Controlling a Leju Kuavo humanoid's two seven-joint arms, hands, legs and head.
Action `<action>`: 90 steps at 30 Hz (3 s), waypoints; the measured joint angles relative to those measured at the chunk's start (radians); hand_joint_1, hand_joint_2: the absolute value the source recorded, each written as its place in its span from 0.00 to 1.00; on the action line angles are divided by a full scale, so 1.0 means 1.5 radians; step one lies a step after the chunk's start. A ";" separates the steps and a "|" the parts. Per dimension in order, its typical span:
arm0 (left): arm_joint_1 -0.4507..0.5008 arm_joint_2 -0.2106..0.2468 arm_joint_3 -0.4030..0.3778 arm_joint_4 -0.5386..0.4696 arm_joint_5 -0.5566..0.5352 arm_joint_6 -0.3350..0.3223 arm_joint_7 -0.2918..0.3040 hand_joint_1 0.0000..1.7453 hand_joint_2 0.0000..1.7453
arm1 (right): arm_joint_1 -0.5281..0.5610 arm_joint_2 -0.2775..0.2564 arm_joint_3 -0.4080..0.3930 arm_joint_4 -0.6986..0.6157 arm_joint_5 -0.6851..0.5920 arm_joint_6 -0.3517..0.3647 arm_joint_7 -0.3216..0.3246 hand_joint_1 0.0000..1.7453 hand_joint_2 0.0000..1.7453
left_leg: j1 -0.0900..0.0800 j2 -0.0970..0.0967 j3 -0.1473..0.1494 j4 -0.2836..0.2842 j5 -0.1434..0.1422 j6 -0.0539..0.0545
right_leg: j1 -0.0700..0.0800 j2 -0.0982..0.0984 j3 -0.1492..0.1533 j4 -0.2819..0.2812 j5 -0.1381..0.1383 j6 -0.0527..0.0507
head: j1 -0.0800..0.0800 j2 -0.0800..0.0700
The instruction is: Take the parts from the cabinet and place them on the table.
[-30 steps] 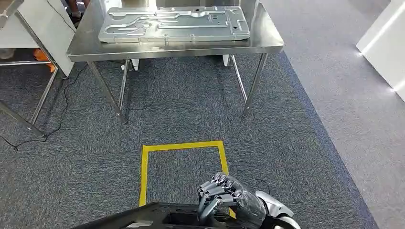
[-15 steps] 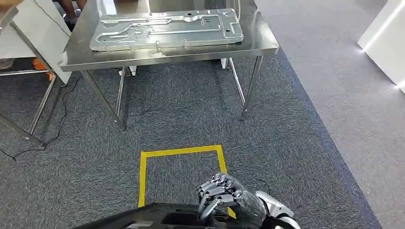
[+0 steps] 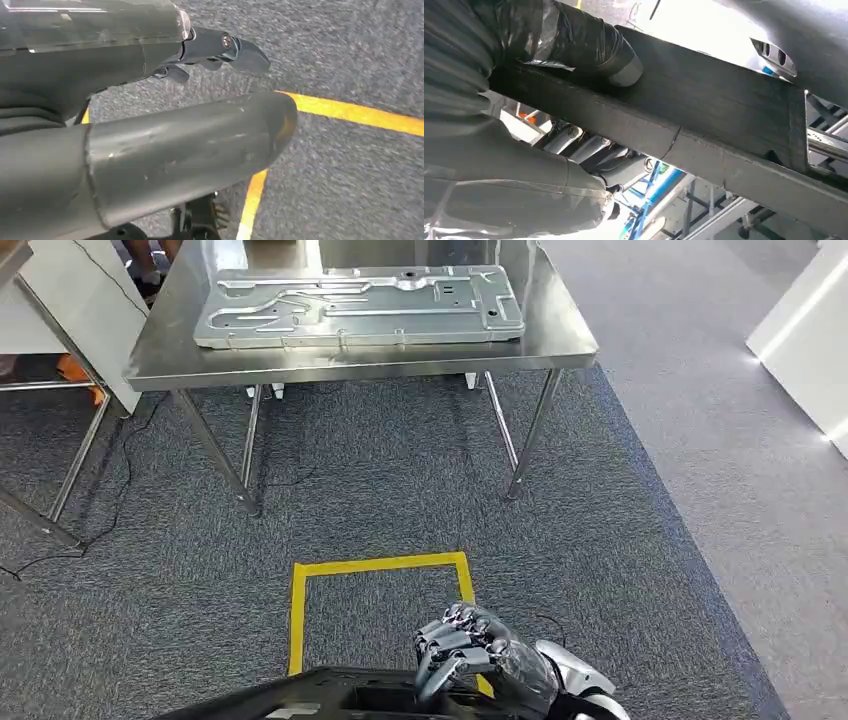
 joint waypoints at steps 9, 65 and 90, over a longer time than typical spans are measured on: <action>-0.005 -0.002 0.000 0.000 -0.002 -0.002 -0.005 0.00 0.00 | -0.002 0.000 0.000 0.000 0.000 0.003 0.000 0.95 1.00 | 0.000 0.001 0.000 0.043 -0.043 -0.027 | 0.002 -0.001 0.070 -0.133 0.026 -0.030 | -0.001 0.000; -0.005 -0.014 -0.001 0.000 0.001 -0.005 -0.010 0.00 0.00 | -0.015 -0.017 -0.001 0.018 0.035 0.006 0.024 0.95 1.00 | 0.000 -0.025 0.024 -0.002 -0.014 -0.013 | -0.003 0.018 0.029 -0.108 0.023 -0.004 | -0.001 0.000; 0.001 -0.020 -0.001 0.000 0.002 -0.006 -0.014 0.00 0.00 | -0.017 -0.018 -0.001 0.012 0.016 0.000 0.018 0.95 1.00 | -0.003 -0.004 -0.001 -0.002 0.010 0.003 | -0.002 0.003 -0.024 0.069 -0.066 0.005 | 0.000 0.000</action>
